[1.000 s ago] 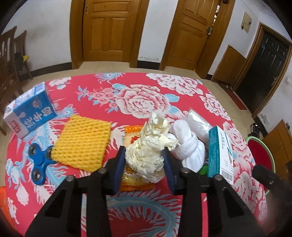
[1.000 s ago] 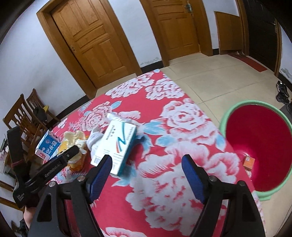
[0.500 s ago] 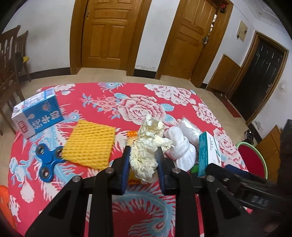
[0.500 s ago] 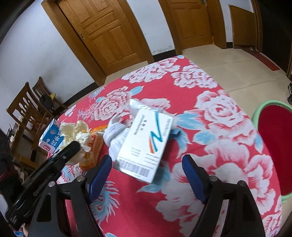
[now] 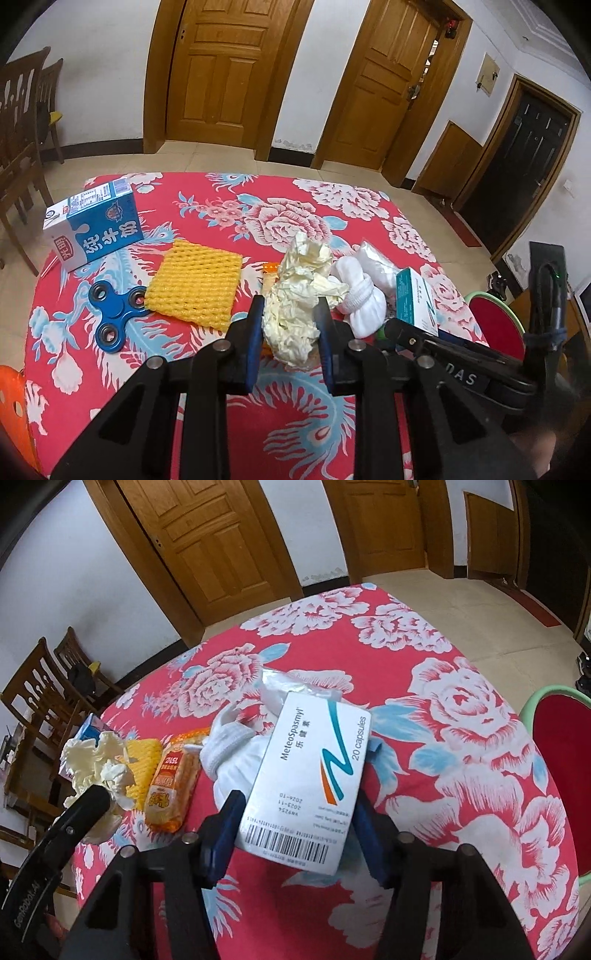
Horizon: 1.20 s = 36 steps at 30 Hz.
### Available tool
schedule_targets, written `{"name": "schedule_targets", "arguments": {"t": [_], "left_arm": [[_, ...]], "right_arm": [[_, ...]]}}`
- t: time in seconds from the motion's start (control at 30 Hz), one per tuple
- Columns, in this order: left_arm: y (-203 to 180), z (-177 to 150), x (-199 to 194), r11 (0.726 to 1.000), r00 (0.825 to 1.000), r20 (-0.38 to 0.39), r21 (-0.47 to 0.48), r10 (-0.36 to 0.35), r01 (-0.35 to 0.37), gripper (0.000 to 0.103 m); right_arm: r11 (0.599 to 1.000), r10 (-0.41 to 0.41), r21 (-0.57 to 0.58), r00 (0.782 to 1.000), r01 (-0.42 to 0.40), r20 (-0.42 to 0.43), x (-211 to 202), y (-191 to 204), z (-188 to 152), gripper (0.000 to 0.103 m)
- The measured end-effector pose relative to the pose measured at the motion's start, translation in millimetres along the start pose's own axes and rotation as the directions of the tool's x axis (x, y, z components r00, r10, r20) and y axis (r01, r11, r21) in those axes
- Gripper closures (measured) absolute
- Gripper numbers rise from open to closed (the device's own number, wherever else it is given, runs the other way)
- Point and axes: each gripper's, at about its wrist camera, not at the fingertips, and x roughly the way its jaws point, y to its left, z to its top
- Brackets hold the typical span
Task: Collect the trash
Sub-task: 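Carry the white medicine box toward the bucket with the right tool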
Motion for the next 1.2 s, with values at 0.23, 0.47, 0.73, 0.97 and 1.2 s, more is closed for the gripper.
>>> {"name": "schedule_targets", "arguments": {"t": [0.23,0.47,0.73,0.97,1.2], "left_arm": [[-14,-4,-10,1.0,1.0,0.001,0.011,-0.028,0.028,0.077],[-42,-5,-16,0.996,0.998,0.001,0.056,-0.065,0.065,0.077],[-81,-6,-19,0.984,0.992,-0.011,0.123,-0.127,0.127,0.077],[-118,-6,-13,0.968,0.984,-0.041,0.176,-0.173,0.177,0.077],[-154,-9,2,0.952,0.976,-0.077,0.216,-0.204,0.216,0.077]], "right_arm": [[1.0,0.01,-0.003,0.998,-0.01,0.056,-32,-8,-7,0.042],[1.0,-0.017,0.021,0.991,0.014,0.129,-75,-34,-14,0.042],[0.994,-0.071,0.092,0.979,0.054,0.193,-110,-77,-16,0.042],[0.98,-0.118,0.183,0.97,0.079,0.215,-126,-123,-20,0.042],[0.958,-0.171,0.264,0.965,0.116,0.199,-128,-170,-27,0.042]]}}
